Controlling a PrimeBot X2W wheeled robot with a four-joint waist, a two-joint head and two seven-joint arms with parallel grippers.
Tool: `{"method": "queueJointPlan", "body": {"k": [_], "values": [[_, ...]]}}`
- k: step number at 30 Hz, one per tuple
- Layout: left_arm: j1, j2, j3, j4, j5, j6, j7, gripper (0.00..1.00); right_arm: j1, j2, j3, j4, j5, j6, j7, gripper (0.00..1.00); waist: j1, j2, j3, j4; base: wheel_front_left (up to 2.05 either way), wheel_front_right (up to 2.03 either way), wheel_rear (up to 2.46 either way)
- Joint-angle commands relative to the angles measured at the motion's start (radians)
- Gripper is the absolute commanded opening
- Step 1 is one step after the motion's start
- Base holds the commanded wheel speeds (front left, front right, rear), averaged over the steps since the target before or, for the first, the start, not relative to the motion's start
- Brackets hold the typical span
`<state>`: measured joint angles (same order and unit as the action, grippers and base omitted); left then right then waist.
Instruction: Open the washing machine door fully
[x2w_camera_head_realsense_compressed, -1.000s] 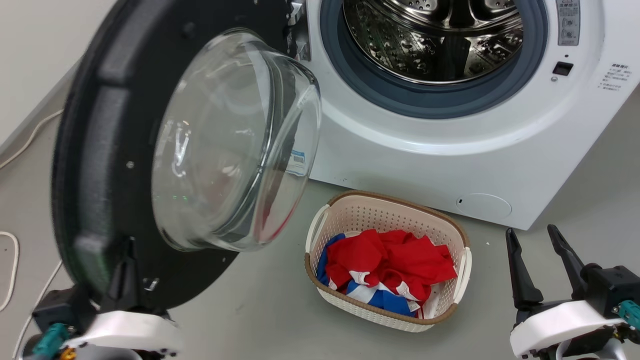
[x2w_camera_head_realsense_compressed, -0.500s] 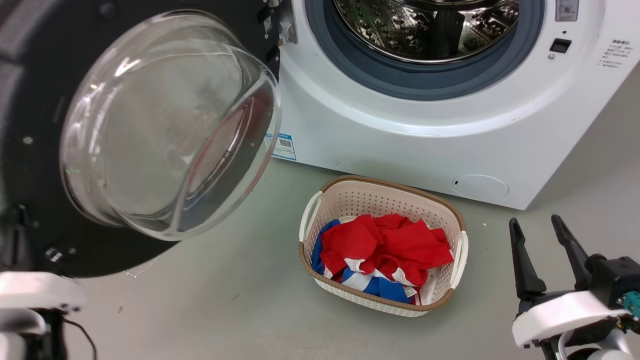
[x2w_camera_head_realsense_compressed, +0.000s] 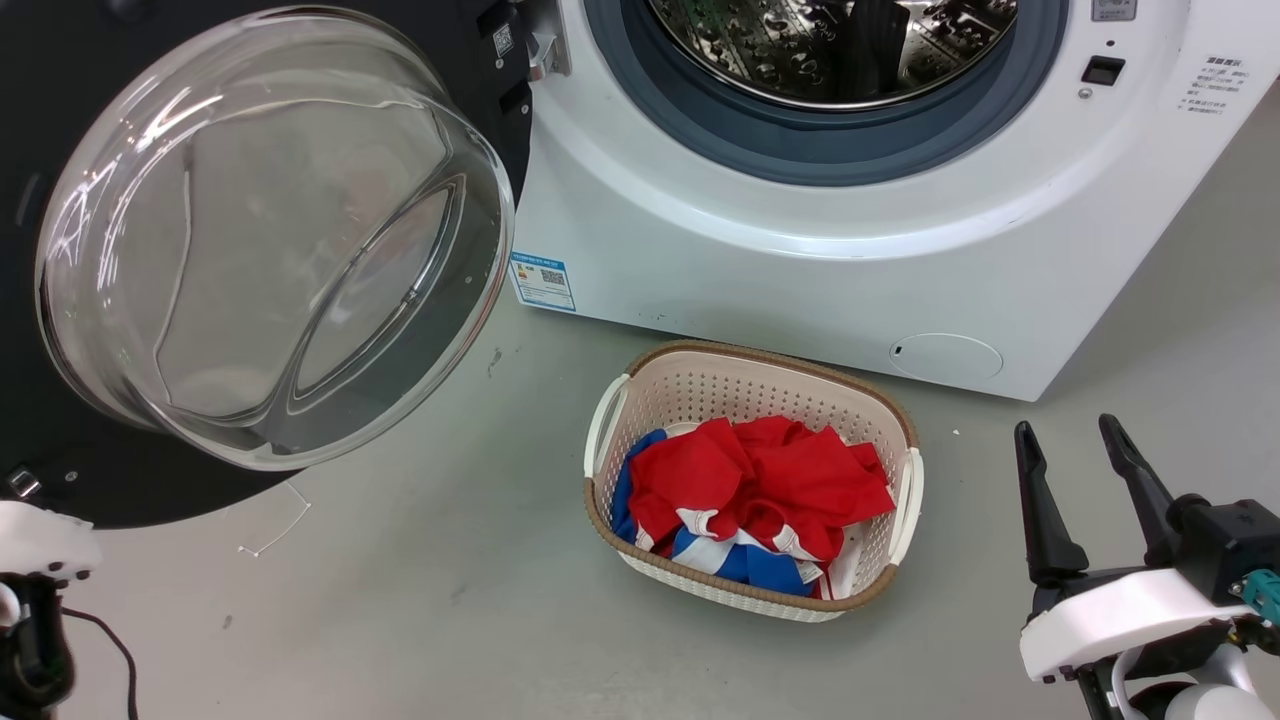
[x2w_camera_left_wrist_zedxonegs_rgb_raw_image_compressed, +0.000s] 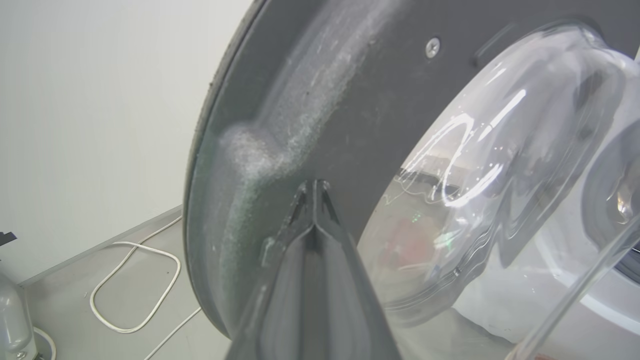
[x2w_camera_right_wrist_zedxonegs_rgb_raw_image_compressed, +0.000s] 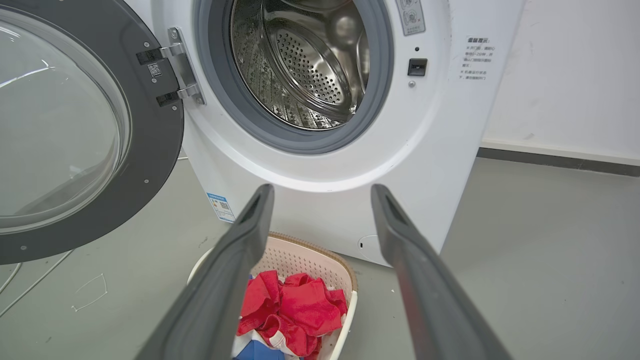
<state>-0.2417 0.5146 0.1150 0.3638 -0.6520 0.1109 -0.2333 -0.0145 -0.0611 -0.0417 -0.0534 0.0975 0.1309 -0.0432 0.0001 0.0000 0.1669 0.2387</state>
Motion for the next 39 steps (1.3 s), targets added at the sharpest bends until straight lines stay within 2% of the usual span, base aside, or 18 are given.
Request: {"method": "queueJointPlan", "body": {"k": [1, 5, 11, 17, 23, 30, 38, 39], "values": [[-0.01, -0.01, 0.005, 0.008, 0.008, 0.001, -0.01, 0.0, -0.004, 0.002, 0.002, 0.004, 0.009, 0.0, -0.004, 1.0, -0.0001, 0.0, -0.003, -0.001, 0.0, 0.0, 0.0], [0.019, -0.031, 0.001, -0.011, 0.026, 0.007, -0.022, 0.0, 0.007, 0.004, 0.002, 0.011, 0.009, 0.0, -0.006, 1.0, -0.0001, 0.0, -0.02, -0.002, 0.0, 0.0, 0.0], [0.1, -0.081, -0.015, -0.112, 0.072, 0.038, -0.029, 0.0, 0.025, 0.008, -0.004, 0.017, 0.011, 0.0, -0.003, 1.0, -0.0001, 0.0, -0.059, 0.004, 0.0, 0.0, 0.0], [0.208, -0.146, -0.077, -0.231, 0.14, 0.074, -0.032, 0.0, 0.041, 0.01, 0.005, 0.026, 0.02, 0.0, -0.005, 1.0, -0.0001, 0.0, -0.095, -0.003, 0.0, 0.0, 0.0], [0.274, -0.206, -0.169, -0.31, 0.185, 0.084, -0.027, 0.0, 0.065, 0.011, 0.005, 0.034, 0.033, 0.0, -0.001, 1.0, -0.0001, 0.0, -0.132, -0.013, 0.0, 0.0, 0.0], [0.276, -0.242, -0.26, -0.343, 0.218, 0.067, -0.005, 0.0, 0.077, 0.011, 0.016, 0.035, 0.04, 0.0, 0.004, 1.0, -0.0001, 0.0, -0.146, -0.049, 0.0, 0.0, 0.0], [0.216, -0.26, -0.354, -0.294, 0.25, 0.023, 0.004, 0.0, 0.045, 0.011, 0.019, 0.044, 0.028, 0.0, 0.011, 1.0, -0.0001, 0.0, -0.14, -0.148, 0.0, 0.0, 0.0], [0.208, -0.264, -0.364, -0.285, 0.252, 0.016, 0.005, 0.17, 0.039, 0.011, 0.017, 0.045, 0.026, 0.0, 0.01, 1.0, -0.0001, 0.0, -0.139, -0.16, 0.0, 0.0, 0.0]]}}
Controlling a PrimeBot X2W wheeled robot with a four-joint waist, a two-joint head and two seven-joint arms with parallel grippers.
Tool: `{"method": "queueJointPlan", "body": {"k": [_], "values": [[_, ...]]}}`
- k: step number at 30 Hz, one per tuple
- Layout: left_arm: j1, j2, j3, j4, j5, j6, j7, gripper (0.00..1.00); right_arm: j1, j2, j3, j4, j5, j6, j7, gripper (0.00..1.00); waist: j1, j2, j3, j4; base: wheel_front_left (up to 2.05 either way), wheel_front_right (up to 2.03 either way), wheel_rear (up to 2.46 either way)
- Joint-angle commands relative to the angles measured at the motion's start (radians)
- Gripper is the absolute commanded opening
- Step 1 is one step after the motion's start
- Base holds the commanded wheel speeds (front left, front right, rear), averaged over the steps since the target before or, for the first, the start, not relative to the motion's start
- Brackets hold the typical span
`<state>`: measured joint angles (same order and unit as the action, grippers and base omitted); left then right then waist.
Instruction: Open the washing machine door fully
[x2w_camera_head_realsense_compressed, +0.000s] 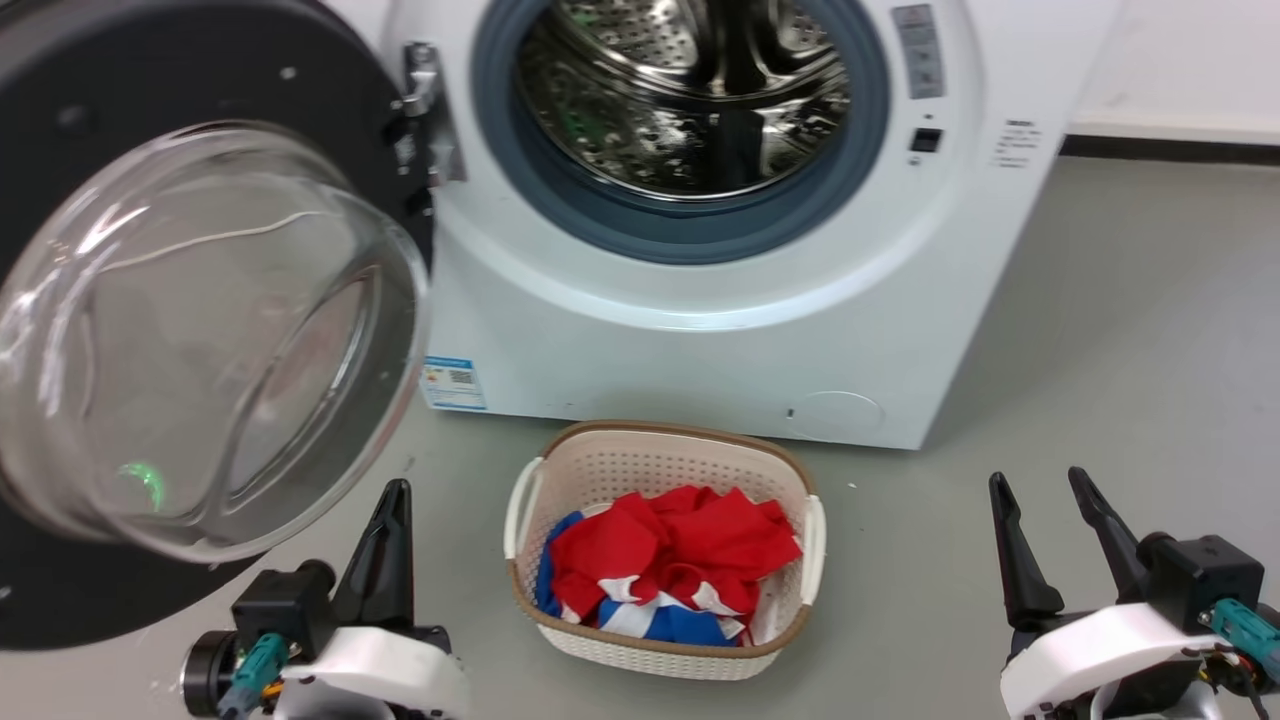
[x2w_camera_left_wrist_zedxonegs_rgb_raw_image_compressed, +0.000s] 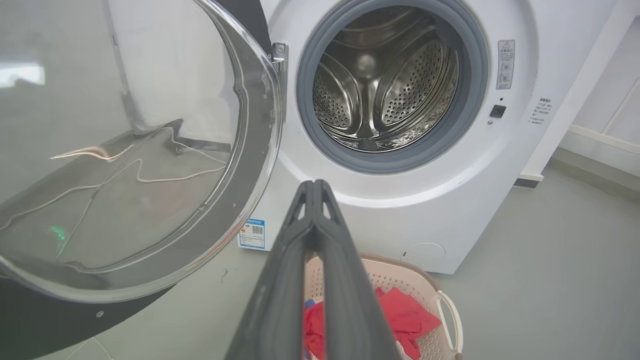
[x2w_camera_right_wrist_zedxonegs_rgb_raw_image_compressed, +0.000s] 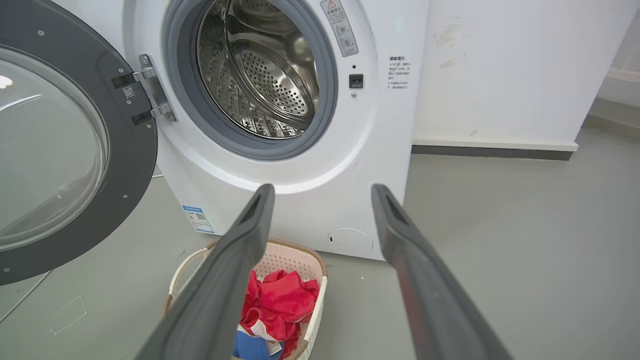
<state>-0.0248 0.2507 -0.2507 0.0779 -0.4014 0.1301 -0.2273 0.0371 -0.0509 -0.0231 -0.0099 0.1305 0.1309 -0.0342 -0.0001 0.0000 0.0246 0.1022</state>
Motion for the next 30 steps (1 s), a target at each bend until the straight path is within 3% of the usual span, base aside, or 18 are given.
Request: {"method": "queueJointPlan", "body": {"k": [1, 4, 5, 6, 13, 30], "values": [[-0.017, -0.006, -0.004, 0.009, 0.0, -0.005, -0.001, 0.35, -0.017, 0.001, -0.001, 0.003, -0.007, 0.0, 0.0, 1.0, 0.0001, 0.0, 0.006, -0.036, 0.0, 0.0, 0.0], [-0.04, -0.015, -0.014, 0.034, 0.004, -0.008, -0.005, 0.76, -0.025, 0.001, 0.002, 0.012, -0.009, 0.0, -0.002, 1.0, 0.0001, 0.0, 0.014, -0.074, 0.0, 0.0, 0.0], [-0.049, -0.016, -0.019, 0.042, 0.012, -0.009, -0.006, 0.98, -0.029, 0.001, 0.003, 0.016, -0.015, 0.0, -0.003, 1.0, 0.0001, 0.0, 0.016, -0.084, 0.0, 0.0, 0.0], [-0.052, -0.018, -0.023, 0.051, 0.013, -0.009, -0.006, 1.0, -0.032, 0.001, 0.003, 0.019, -0.011, 0.0, -0.007, 1.0, 0.0001, 0.0, 0.017, -0.095, 0.0, 0.0, 0.0], [-0.071, -0.022, -0.032, 0.092, 0.035, 0.006, -0.017, 1.0, -0.039, 0.001, 0.016, 0.038, -0.015, 0.0, -0.018, 1.0, 0.0001, 0.0, 0.022, -0.141, 0.0, 0.0, 0.0], [-0.061, -0.009, -0.012, 0.117, 0.045, 0.035, -0.032, 1.0, -0.037, 0.001, 0.045, 0.045, -0.022, 0.0, -0.026, 1.0, 0.0001, 0.0, 0.012, -0.157, 0.0, 0.0, 0.0]]}}
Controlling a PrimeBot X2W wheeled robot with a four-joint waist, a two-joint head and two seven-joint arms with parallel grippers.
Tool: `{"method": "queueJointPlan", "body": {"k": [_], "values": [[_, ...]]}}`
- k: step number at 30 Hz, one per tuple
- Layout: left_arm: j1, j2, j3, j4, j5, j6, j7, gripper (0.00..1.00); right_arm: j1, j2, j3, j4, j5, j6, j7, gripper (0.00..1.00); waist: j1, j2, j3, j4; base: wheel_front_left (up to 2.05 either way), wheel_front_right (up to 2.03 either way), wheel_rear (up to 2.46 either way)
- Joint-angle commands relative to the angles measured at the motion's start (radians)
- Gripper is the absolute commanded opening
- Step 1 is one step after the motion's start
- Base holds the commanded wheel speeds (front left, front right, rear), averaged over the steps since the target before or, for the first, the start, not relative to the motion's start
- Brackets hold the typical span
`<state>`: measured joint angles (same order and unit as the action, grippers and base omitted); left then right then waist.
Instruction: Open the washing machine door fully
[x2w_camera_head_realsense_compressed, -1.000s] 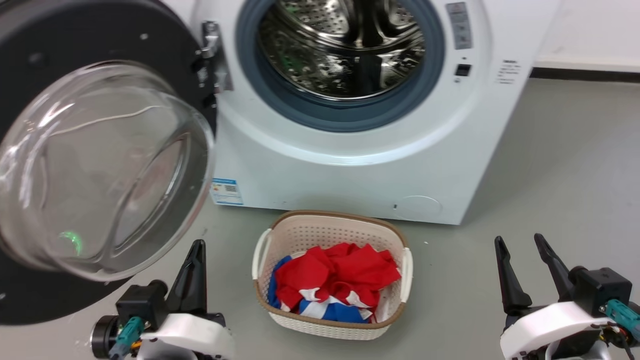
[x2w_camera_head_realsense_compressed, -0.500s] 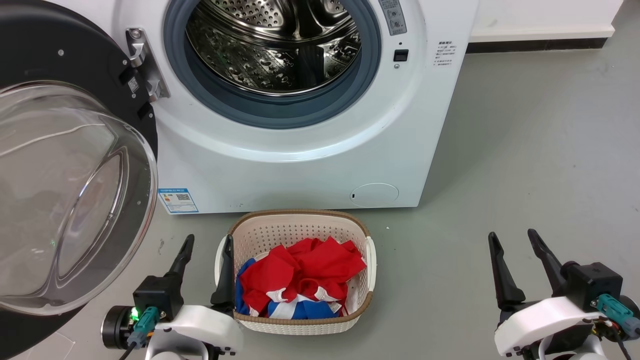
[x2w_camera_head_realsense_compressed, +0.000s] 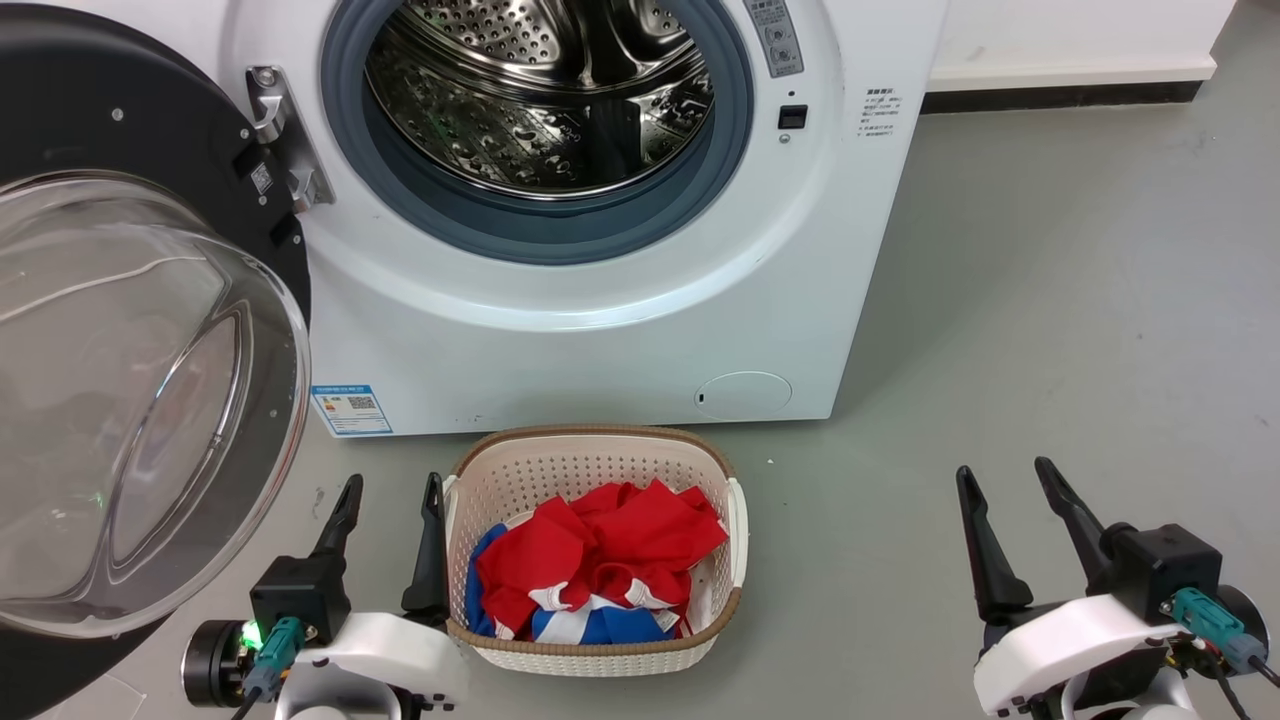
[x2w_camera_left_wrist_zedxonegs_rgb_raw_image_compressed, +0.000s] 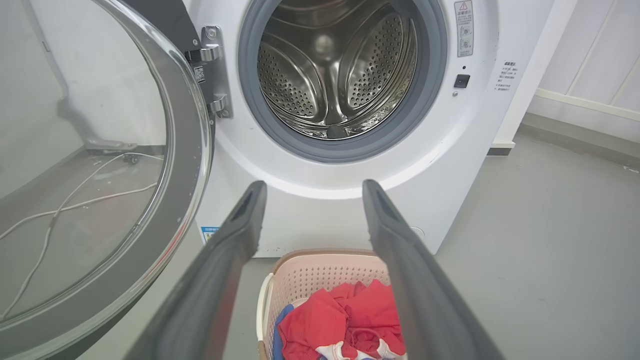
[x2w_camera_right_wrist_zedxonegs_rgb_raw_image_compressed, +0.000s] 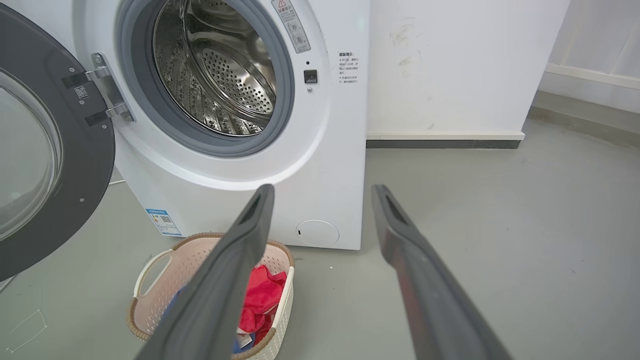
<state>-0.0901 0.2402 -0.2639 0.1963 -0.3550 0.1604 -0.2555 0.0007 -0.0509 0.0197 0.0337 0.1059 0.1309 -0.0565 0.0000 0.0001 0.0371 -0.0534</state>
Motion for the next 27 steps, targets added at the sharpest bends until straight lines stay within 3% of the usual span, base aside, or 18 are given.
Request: {"method": "queueJointPlan", "body": {"k": [1, 23, 24, 27], "values": [[0.005, 0.002, 0.003, -0.003, -0.002, 0.005, -0.004, 1.0, -0.002, 0.001, 0.004, 0.002, 0.004, 0.0, -0.004, 1.0, 0.0, -0.0001, 0.0, -0.003, 0.0, 0.0, 0.0], [0.003, 0.007, 0.002, 0.003, -0.017, 0.007, -0.007, 1.0, -0.021, 0.001, 0.016, 0.015, 0.003, 0.0, -0.009, 1.0, 0.0, -0.0001, 0.003, -0.007, 0.0, 0.0, 0.0], [0.002, 0.003, 0.002, 0.003, -0.017, 0.006, -0.003, 0.0, -0.014, 0.0, 0.016, 0.012, 0.003, 0.0, -0.005, 0.0, 0.0, -0.0001, 0.004, -0.007, 0.0, 0.0, 0.0], [0.009, -0.004, 0.004, 0.017, -0.029, 0.003, 0.001, 0.0, -0.002, 0.0, 0.019, 0.027, 0.014, 0.0, -0.007, 0.0, 0.0, -0.0001, 0.004, -0.007, 0.0, 0.0, 0.0]]}}
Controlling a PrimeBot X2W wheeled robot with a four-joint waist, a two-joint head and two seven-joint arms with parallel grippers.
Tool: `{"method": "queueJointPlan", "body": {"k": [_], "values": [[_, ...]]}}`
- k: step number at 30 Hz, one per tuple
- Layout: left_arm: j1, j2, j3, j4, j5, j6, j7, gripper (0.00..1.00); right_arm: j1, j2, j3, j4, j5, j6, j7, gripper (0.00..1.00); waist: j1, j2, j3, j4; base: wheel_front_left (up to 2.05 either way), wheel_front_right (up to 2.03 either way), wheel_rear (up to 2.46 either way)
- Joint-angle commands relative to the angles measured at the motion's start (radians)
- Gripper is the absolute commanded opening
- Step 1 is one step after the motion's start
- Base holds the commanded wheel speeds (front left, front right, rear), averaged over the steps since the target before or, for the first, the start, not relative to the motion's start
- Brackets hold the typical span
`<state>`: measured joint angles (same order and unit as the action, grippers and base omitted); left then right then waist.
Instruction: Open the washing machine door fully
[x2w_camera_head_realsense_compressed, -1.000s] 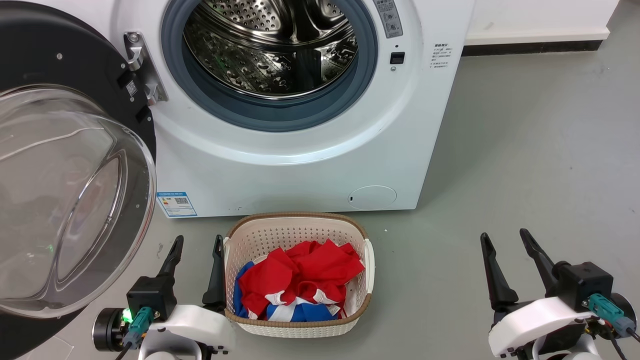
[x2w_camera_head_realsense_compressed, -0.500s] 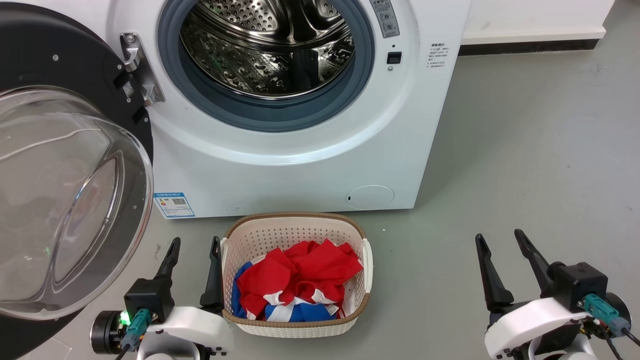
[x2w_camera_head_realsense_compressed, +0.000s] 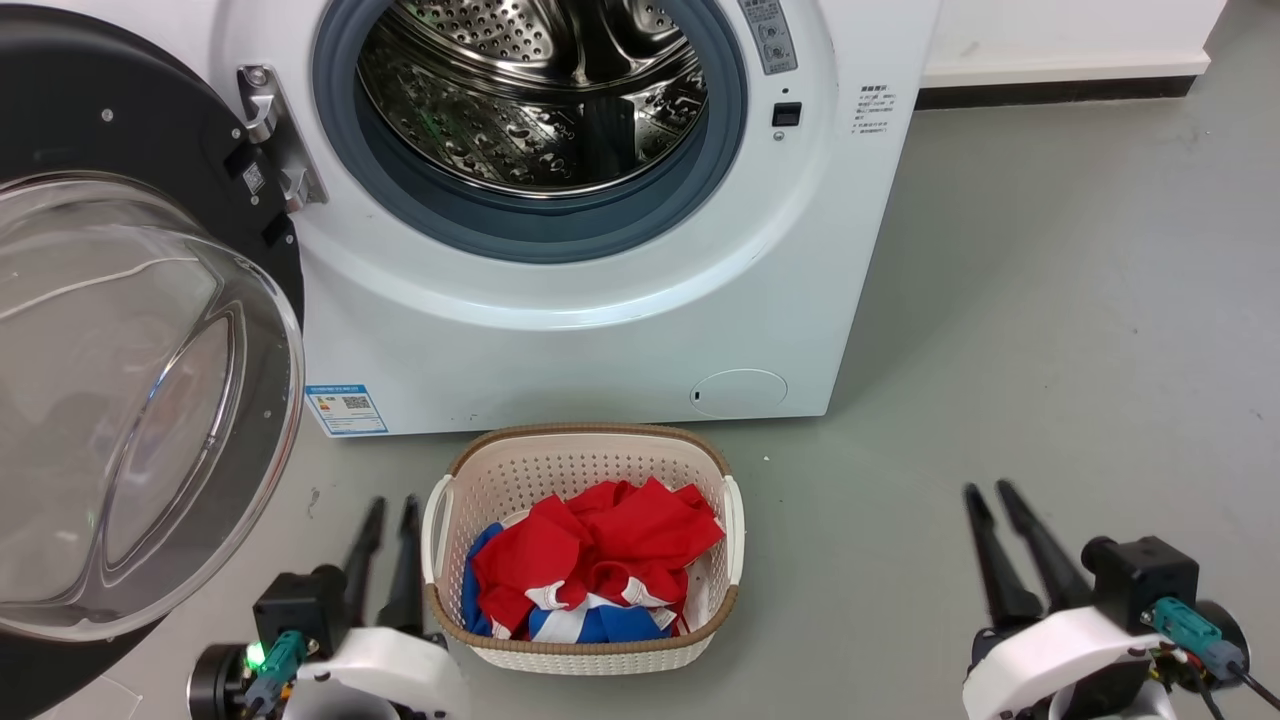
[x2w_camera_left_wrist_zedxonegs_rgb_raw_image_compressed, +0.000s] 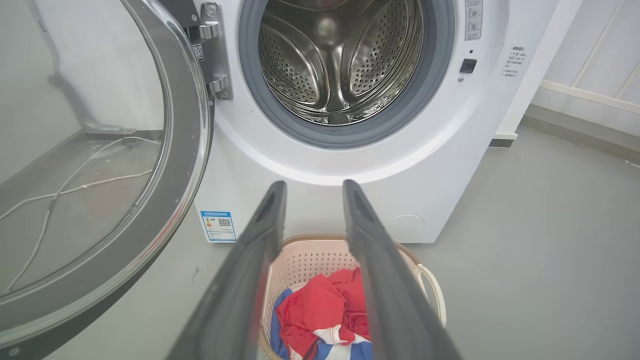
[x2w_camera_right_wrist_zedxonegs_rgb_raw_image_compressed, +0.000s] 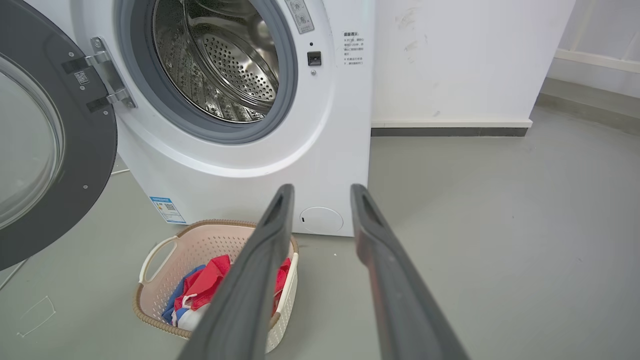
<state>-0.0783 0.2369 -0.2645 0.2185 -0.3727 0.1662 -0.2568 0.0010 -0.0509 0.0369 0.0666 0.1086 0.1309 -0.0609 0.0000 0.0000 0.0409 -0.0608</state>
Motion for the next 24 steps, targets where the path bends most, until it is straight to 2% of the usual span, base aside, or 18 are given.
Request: {"method": "queueJointPlan", "body": {"k": [1, 7, 24], "values": [[-0.003, -0.003, 0.009, -0.006, -0.029, -0.007, 0.007, 0.0, -0.001, 0.0, 0.003, -0.008, 0.034, 0.0, -0.003, 0.0, 0.0, 0.0, 0.0, 0.001, 0.0, 0.0, 0.0], [-0.006, -0.017, 0.04, -0.003, -0.135, -0.032, 0.038, 0.0, -0.011, -0.009, -0.003, 0.007, 0.172, 0.0, 0.007, 0.0, 0.0, 0.0, -0.002, 0.004, 0.0, 0.0, 0.0], [-0.016, -0.051, 0.111, 0.006, -0.375, -0.089, 0.107, 0.0, -0.038, -0.024, -0.014, 0.046, 0.477, 0.0, 0.027, 0.0, 0.0, 0.0, -0.007, 0.012, 0.0, 0.0, 0.0]]}}
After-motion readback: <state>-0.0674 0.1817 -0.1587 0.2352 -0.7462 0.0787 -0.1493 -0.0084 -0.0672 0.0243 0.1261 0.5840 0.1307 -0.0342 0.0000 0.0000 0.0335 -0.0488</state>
